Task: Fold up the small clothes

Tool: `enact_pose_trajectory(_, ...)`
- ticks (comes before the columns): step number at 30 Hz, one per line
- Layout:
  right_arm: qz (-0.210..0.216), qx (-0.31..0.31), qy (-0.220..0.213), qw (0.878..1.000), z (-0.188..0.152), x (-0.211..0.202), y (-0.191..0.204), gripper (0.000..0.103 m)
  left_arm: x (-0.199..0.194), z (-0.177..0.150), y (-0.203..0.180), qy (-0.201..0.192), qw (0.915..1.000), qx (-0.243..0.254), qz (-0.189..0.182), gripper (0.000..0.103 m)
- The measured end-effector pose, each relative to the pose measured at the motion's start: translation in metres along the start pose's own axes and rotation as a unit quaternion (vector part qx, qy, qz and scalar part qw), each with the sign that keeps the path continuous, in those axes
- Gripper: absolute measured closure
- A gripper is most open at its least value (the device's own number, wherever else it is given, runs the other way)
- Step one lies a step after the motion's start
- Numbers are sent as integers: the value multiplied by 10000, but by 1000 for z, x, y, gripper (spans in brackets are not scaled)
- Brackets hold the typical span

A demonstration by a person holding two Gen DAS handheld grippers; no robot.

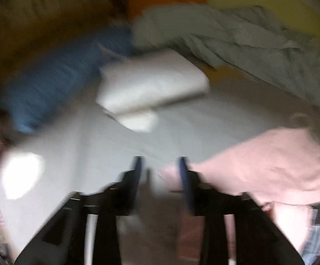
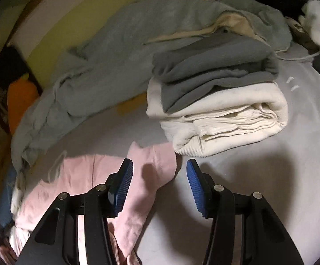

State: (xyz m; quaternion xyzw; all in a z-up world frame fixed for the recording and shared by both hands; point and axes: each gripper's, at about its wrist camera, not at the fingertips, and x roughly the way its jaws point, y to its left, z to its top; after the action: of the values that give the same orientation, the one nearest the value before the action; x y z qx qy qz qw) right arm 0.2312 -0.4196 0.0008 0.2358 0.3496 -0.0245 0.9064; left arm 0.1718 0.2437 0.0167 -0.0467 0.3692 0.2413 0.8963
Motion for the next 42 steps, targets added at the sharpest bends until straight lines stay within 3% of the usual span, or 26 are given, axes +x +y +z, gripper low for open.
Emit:
enact_pose_trajectory(2, 271, -18, 280, 9992, 0, 9, 0, 51, -26, -5, 1, -657, 9977, -140, 118, 50)
enact_pose_trajectory(3, 314, -6, 337, 9989, 2, 11, -3, 51, -37, -7, -2, -764, 9969, -171, 44, 50)
enact_pose_trajectory(6, 93, 175, 234, 9995, -1, 13, -10, 57, -60, -18, -14, -754, 9959, -107, -496, 50)
enact_pose_trajectory(8, 378, 326, 147, 9986, -4, 9, -14, 57, -73, -31, -29, -796, 9911, -147, -1054, 46)
enact_pose_trajectory(11, 128, 327, -37, 9994, -4, 4, -20, 57, -75, -56, -65, -433, 9744, 217, -2194, 46)
enact_pose_trajectory(13, -434, 351, -130, 9984, -4, 2, -24, 59, -58, -64, -85, 271, 9533, 275, -2994, 48)
enact_pose_trajectory(14, -701, 304, -19, 9971, -4, 6, -26, 67, -49, -68, -92, 500, 9437, 184, -3264, 56)
enact_pose_trajectory(15, -686, 211, 123, 9973, -4, 10, -26, 74, -44, -70, -97, 562, 9421, 183, -3301, 60)
enact_pose_trajectory(18, -360, -88, 464, 9982, -5, 21, -19, 75, -37, -82, -113, 446, 9523, 616, -2955, 61)
enact_pose_trajectory(22, 401, -160, 402, 9983, -7, 21, -5, 75, -33, -87, -113, 318, 9532, 675, -2929, 59)
enact_pose_trajectory(24, 579, -383, 321, 9971, -9, 17, 8, 75, -31, -87, -112, 354, 9514, 638, -2992, 55)
enact_pose_trajectory(27, 1033, -1079, 592, 9870, -17, 15, 40, 80, -33, -88, -116, 365, 9484, 661, -3079, 50)
enact_pose_trajectory(31, 1656, -1870, 1010, 9630, -34, 12, 75, 80, -34, -88, -117, 351, 9488, 742, -3049, 48)
enact_pose_trajectory(33, 1763, -2225, 1048, 9531, -39, 6, 86, 80, -34, -87, -117, 355, 9484, 743, -3063, 47)
enact_pose_trajectory(34, 1674, -2252, 983, 9548, -38, 3, 88, 80, -34, -87, -117, 357, 9482, 747, -3068, 46)
enact_pose_trajectory(37, 1087, -2036, 190, 9728, -29, -15, 76, 79, -35, -87, -118, 351, 9486, 774, -3050, 46)
enact_pose_trajectory(40, 998, -1673, 110, 9808, -15, -18, 59, 75, -35, -88, -119, 346, 9487, 790, -3043, 45)
enact_pose_trajectory(42, 1197, -1464, 351, 9813, -12, -9, 52, 53, -35, -88, -120, 350, 9483, 795, -3053, 44)
